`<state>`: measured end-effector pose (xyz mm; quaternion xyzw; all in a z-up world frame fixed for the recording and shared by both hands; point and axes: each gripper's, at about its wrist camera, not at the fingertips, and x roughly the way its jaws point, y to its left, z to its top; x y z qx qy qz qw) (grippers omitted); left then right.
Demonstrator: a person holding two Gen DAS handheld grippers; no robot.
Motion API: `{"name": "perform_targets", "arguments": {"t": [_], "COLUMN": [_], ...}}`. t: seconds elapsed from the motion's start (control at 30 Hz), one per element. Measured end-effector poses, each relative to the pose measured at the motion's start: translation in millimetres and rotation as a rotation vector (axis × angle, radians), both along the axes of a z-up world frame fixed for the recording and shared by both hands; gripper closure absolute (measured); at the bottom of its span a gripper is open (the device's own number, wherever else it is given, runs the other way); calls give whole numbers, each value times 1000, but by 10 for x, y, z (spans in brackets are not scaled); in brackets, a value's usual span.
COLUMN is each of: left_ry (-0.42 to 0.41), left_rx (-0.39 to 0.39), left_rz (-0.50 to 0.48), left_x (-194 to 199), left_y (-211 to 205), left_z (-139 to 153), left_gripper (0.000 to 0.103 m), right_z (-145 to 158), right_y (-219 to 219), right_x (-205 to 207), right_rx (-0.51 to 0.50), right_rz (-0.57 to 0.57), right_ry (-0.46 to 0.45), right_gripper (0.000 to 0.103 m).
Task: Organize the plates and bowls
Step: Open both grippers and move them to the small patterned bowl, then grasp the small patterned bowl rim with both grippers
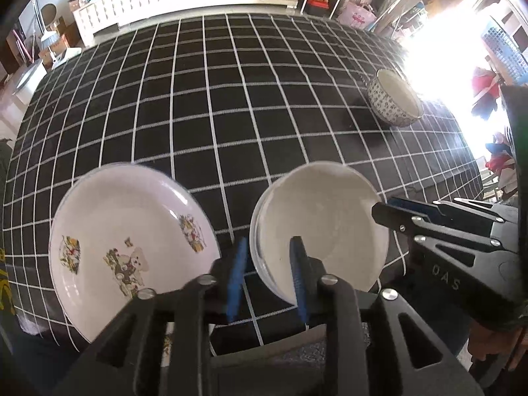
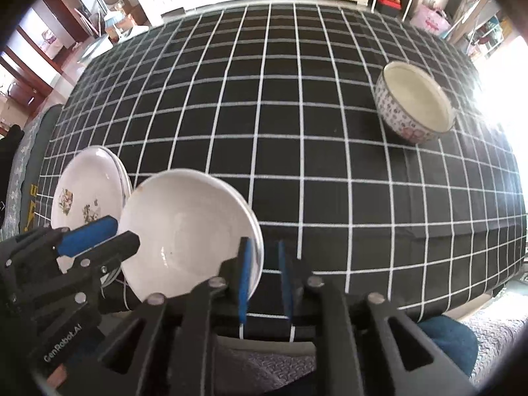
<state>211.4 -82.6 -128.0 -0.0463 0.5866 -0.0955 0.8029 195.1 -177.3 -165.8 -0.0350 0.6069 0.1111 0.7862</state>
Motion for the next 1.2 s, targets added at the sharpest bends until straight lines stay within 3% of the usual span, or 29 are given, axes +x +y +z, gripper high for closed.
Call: {"name": "perform_targets", "arguments": {"t": [0.07,0.17,0.37,0.77,1.2], "left_ry": [-13,-40,-112,-180,-173], "left_rx": [2,4,8,-10,-12], "left_rz": [-1,-2,-43,-87,-118], "left_x": [17,38,91,440,1067], "left_y": [-12,-50,-236,-792,-1432], "left_z": [47,127,328,654,755], "left_gripper": [76,75,52,52,52], "right_z": [60,171,359,626,701], "right_y": [-41,-135,-415,-982,-1612], "right_x": [-12,-24,30,308,690], "right_rx": [17,43,81,122,164], "right_rz": [-5,-16,-74,-157,-237], "right_ry": [-19,-59,-114,-154,-125], "right_gripper": [57,47,43,42,42]}}
